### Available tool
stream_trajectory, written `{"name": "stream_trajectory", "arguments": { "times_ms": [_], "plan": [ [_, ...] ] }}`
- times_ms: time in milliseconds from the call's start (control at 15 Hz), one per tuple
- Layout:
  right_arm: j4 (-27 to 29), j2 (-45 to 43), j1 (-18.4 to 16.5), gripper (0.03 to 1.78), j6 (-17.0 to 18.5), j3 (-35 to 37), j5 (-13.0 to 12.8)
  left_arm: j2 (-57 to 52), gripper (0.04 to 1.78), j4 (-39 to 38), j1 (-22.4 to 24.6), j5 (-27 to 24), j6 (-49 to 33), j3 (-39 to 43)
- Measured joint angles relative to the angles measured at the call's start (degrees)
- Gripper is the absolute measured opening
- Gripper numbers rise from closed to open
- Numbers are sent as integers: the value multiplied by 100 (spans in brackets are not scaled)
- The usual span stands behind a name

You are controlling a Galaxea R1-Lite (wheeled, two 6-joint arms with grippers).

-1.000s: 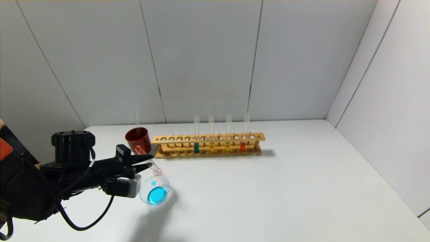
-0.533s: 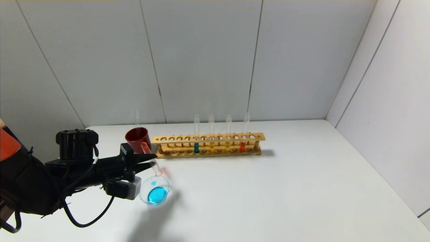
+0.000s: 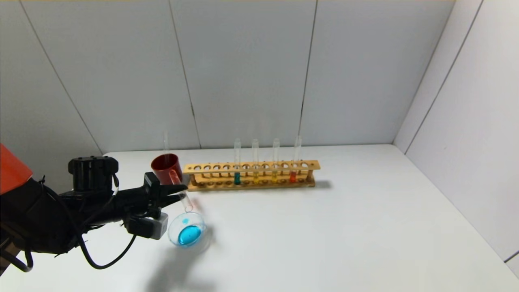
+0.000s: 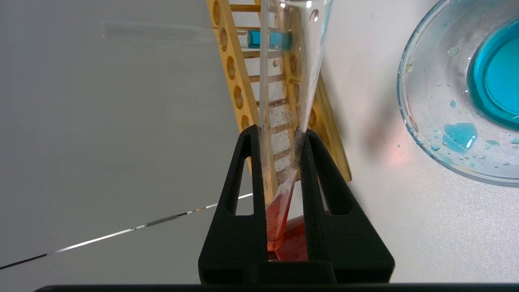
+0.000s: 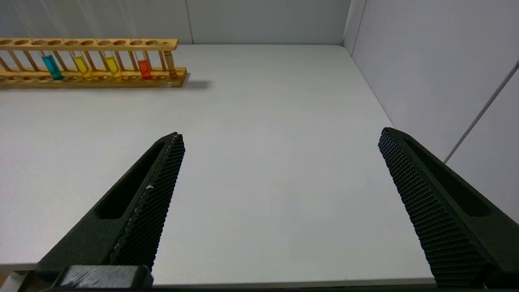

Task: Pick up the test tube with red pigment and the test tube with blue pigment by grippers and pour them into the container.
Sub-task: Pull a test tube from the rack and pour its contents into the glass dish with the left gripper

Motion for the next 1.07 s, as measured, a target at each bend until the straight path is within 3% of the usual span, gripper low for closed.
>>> {"name": "stream_trajectory", "arguments": {
  "times_ms": [1067],
  "plan": [
    [0, 0, -2, 175, 0, 0, -1, 133, 30, 27, 330, -102, 686, -41]
  ]
}}
